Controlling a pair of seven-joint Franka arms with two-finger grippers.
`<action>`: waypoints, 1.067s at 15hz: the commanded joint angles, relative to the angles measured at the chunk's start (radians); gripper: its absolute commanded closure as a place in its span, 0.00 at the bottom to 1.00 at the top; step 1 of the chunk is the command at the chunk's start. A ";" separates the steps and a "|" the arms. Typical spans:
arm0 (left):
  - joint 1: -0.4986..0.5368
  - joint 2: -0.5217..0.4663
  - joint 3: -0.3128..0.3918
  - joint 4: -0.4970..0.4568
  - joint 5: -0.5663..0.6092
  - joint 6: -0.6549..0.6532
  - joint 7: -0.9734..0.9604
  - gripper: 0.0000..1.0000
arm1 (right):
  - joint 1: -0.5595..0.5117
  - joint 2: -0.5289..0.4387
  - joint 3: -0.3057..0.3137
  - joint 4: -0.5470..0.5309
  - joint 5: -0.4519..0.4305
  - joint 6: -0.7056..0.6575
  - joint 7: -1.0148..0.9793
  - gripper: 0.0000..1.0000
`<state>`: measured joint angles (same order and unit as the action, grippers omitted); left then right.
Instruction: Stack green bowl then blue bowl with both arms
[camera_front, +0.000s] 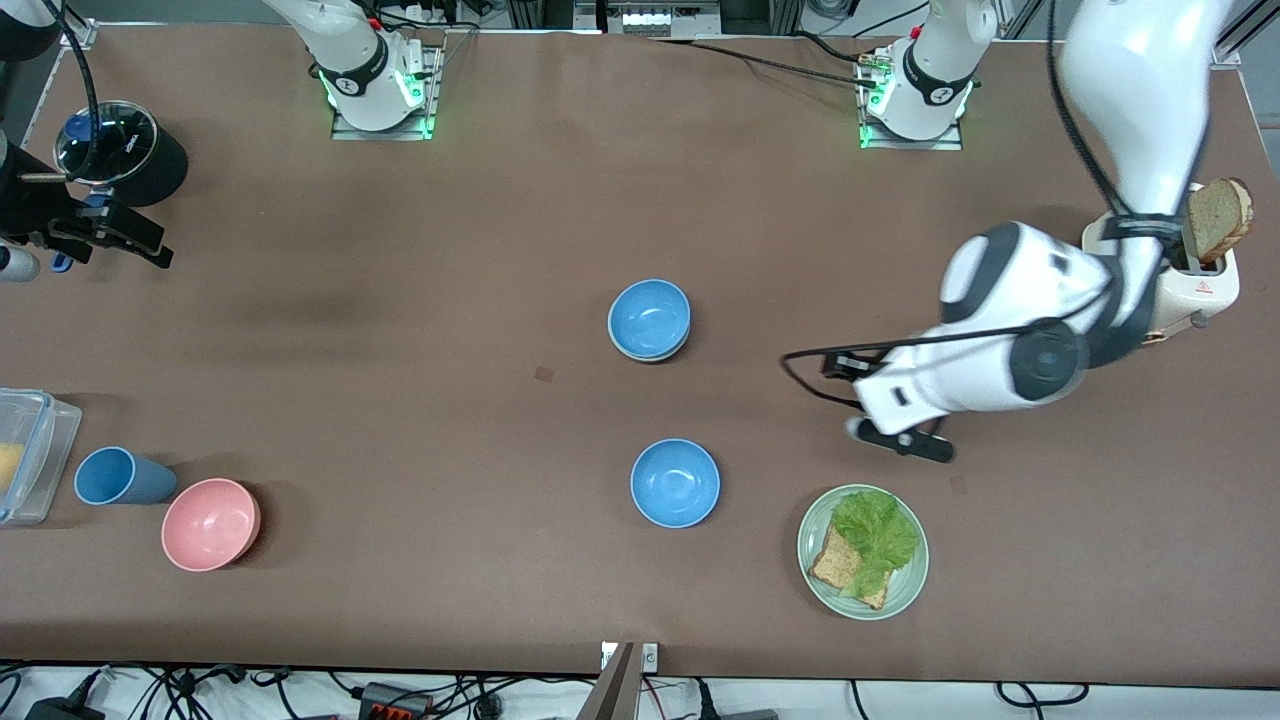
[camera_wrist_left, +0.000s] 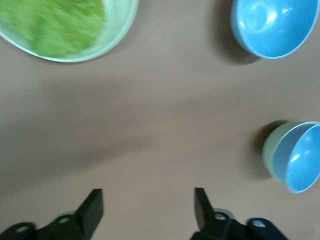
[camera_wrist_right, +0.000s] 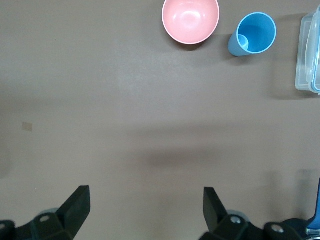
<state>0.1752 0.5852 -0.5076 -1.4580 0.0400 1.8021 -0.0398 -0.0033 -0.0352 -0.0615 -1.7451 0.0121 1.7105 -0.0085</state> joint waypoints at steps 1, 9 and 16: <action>0.081 -0.016 -0.003 0.013 0.072 -0.026 0.132 0.00 | -0.009 -0.022 0.008 -0.014 -0.014 -0.003 -0.019 0.00; 0.252 -0.036 -0.009 0.025 0.202 -0.033 0.371 0.00 | -0.010 -0.022 0.008 -0.014 -0.015 -0.002 -0.025 0.00; 0.242 -0.190 0.015 0.059 0.173 -0.156 0.387 0.00 | -0.010 -0.022 0.008 -0.014 -0.014 -0.002 -0.027 0.00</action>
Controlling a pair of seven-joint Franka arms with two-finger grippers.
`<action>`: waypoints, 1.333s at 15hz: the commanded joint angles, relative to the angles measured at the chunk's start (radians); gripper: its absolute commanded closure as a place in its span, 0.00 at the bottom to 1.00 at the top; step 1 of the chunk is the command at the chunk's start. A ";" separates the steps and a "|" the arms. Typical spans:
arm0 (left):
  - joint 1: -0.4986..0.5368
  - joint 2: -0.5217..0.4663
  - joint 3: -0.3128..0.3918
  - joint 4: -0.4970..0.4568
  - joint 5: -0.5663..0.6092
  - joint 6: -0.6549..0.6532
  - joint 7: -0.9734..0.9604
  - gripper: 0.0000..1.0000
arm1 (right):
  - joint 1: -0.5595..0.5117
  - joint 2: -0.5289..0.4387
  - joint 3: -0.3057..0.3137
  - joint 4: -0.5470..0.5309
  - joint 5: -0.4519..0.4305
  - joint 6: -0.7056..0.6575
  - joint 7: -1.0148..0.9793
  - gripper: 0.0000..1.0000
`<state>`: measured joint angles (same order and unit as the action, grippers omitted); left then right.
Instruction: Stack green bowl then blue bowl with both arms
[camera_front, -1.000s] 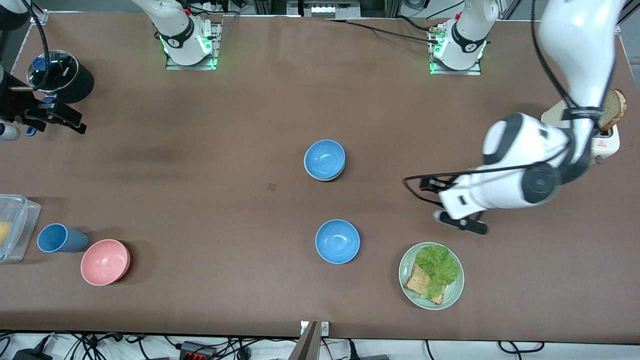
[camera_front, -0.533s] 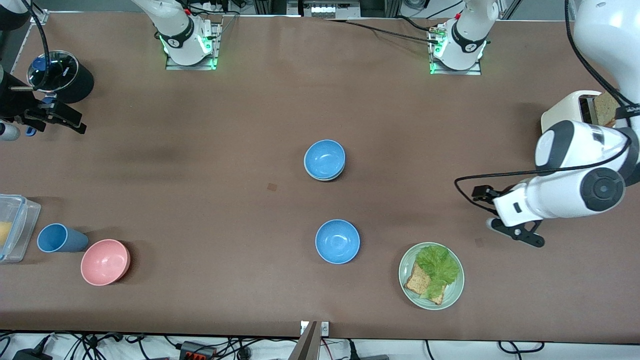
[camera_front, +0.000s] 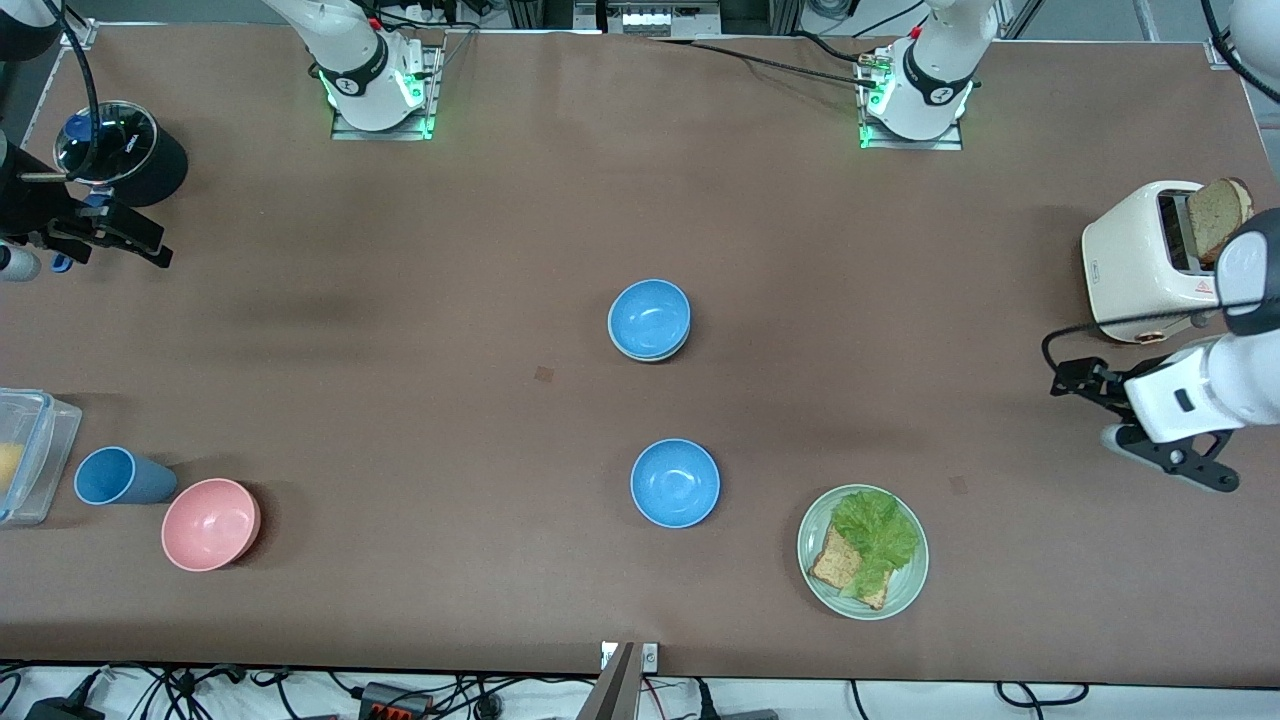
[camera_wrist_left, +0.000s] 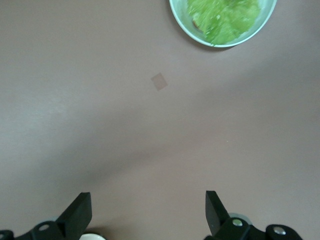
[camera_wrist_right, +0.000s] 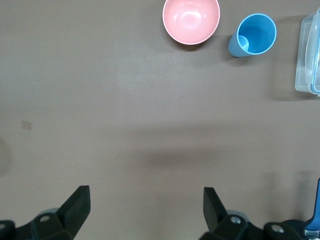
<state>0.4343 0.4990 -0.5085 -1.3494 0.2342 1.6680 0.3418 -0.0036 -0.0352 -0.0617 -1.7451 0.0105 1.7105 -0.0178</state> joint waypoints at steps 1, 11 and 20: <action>-0.026 -0.166 0.048 -0.101 -0.060 -0.014 -0.016 0.00 | -0.010 -0.022 0.008 -0.014 -0.012 -0.002 -0.017 0.00; -0.371 -0.438 0.432 -0.327 -0.225 -0.024 -0.195 0.00 | -0.009 -0.022 0.008 -0.013 -0.015 0.006 -0.025 0.00; -0.362 -0.433 0.430 -0.327 -0.259 -0.005 -0.198 0.00 | -0.010 -0.020 0.008 -0.016 -0.029 0.011 -0.036 0.00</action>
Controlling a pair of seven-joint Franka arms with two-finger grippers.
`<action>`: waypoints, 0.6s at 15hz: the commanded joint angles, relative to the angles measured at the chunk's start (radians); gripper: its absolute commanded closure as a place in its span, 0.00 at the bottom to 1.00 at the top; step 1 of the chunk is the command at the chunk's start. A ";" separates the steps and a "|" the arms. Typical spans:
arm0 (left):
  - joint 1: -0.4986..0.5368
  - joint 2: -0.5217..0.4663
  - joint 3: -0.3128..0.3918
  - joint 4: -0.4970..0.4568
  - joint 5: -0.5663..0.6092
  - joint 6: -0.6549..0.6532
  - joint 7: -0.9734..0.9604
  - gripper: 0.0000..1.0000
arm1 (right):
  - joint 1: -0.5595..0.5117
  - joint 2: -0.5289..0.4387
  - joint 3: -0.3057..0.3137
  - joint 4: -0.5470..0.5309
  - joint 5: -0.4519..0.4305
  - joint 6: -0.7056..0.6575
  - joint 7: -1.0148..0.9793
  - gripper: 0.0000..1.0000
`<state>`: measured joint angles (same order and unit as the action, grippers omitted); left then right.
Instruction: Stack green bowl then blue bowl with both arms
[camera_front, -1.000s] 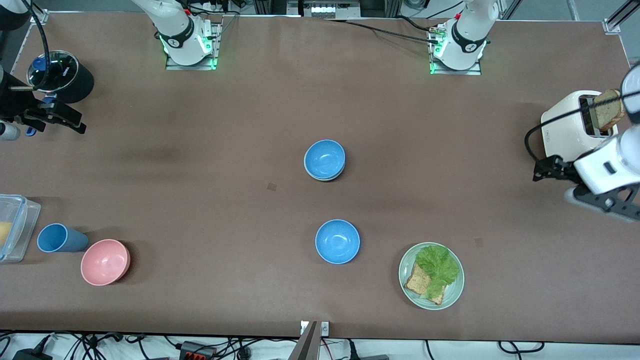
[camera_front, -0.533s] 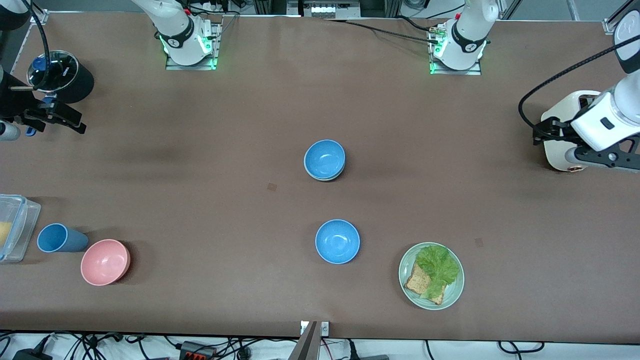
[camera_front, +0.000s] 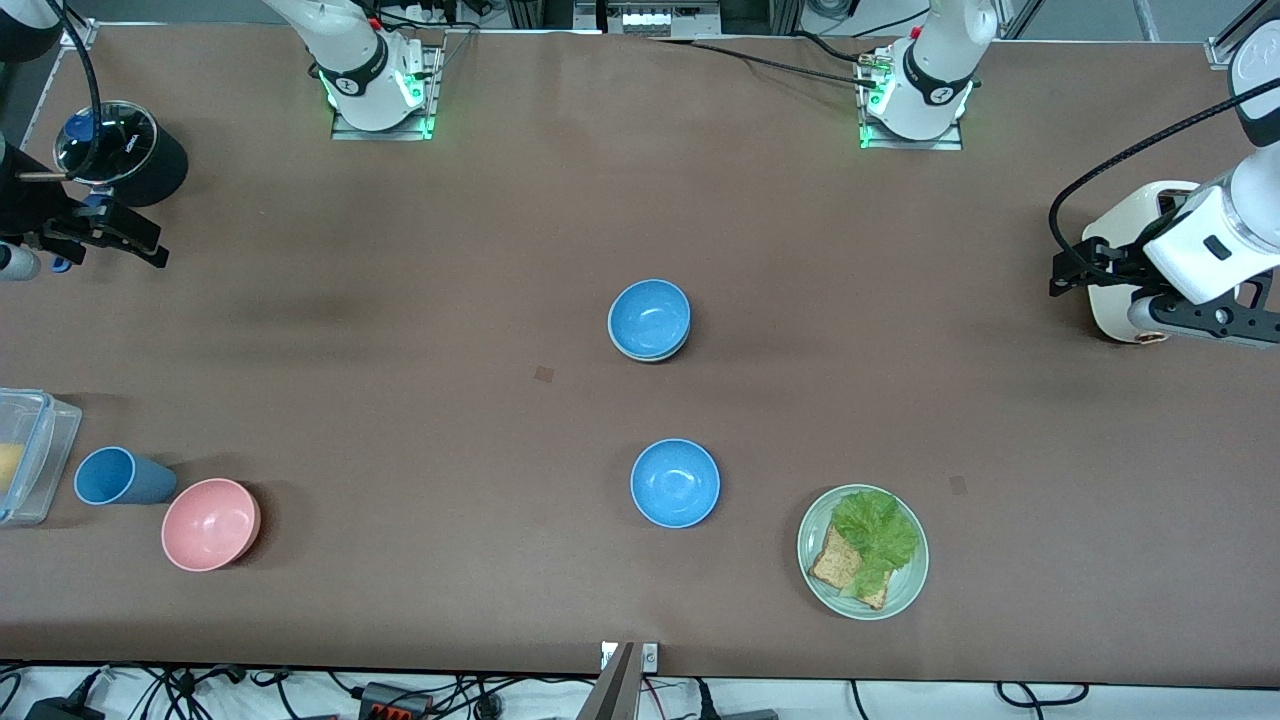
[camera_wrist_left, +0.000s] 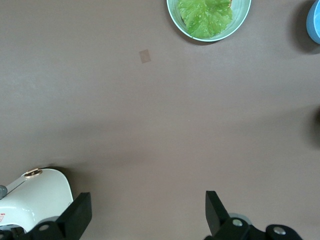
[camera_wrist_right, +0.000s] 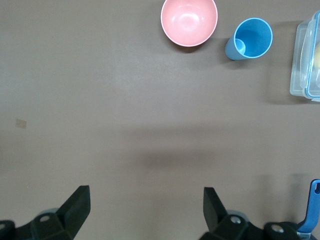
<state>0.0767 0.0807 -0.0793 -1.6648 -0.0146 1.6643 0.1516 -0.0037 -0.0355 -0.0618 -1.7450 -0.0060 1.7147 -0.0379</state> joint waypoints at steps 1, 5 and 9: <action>-0.003 -0.015 0.001 -0.012 -0.010 -0.015 -0.007 0.00 | -0.010 -0.020 0.007 -0.016 -0.012 0.006 -0.016 0.00; 0.000 -0.012 0.004 -0.012 -0.021 -0.018 -0.003 0.00 | -0.010 -0.020 0.007 -0.016 -0.012 0.006 -0.017 0.00; 0.000 -0.007 0.004 -0.010 -0.031 -0.017 -0.004 0.00 | -0.010 -0.020 0.007 -0.016 -0.014 0.013 -0.017 0.00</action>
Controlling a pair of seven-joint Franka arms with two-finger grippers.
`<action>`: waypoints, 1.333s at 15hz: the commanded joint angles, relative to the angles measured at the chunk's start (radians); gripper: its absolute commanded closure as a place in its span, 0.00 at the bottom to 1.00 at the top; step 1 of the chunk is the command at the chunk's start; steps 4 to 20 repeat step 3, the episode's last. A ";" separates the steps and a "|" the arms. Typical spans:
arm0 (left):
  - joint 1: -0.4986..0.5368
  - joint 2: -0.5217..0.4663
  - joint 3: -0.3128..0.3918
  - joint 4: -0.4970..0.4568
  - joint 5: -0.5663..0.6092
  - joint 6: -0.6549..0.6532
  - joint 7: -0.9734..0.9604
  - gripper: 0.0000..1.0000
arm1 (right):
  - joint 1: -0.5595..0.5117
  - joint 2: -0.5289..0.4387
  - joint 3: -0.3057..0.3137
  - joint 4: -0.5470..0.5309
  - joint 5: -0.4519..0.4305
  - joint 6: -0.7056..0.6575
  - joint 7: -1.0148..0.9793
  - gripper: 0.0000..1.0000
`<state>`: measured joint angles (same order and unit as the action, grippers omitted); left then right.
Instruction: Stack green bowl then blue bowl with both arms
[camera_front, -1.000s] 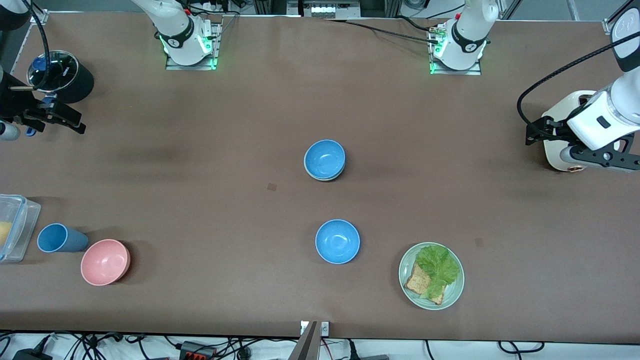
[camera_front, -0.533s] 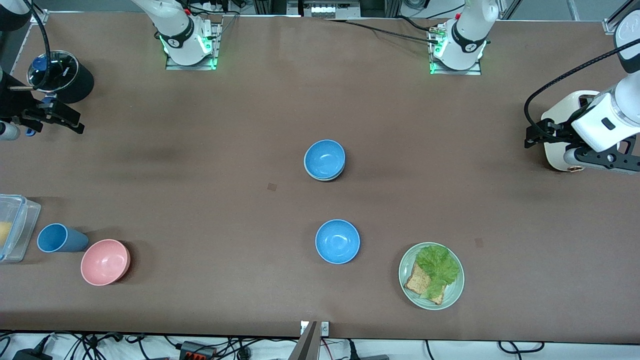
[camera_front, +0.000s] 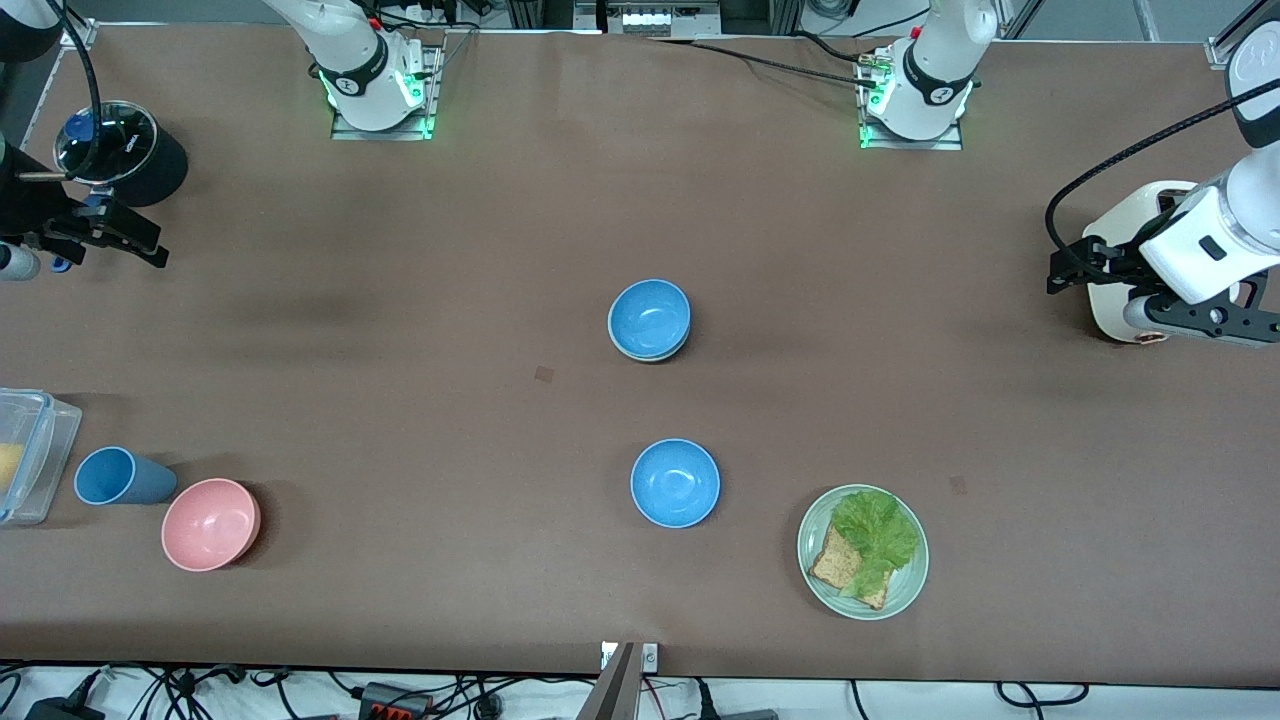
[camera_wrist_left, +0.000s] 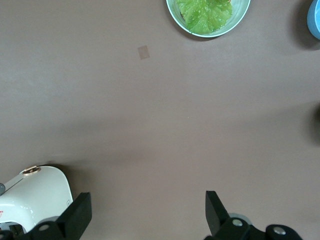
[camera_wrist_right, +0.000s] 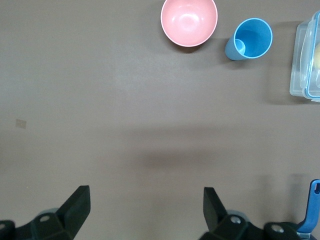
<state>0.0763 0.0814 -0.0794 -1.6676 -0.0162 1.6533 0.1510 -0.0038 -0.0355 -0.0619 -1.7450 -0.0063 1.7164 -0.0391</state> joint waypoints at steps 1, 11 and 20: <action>0.000 -0.006 0.004 -0.008 -0.034 -0.006 -0.004 0.00 | -0.010 -0.018 0.007 -0.016 -0.014 0.011 -0.016 0.00; 0.000 -0.005 0.004 -0.008 -0.036 -0.007 -0.004 0.00 | -0.010 -0.018 0.007 -0.016 -0.014 0.011 -0.016 0.00; 0.000 -0.005 0.004 -0.008 -0.036 -0.007 -0.004 0.00 | -0.010 -0.018 0.007 -0.016 -0.014 0.011 -0.016 0.00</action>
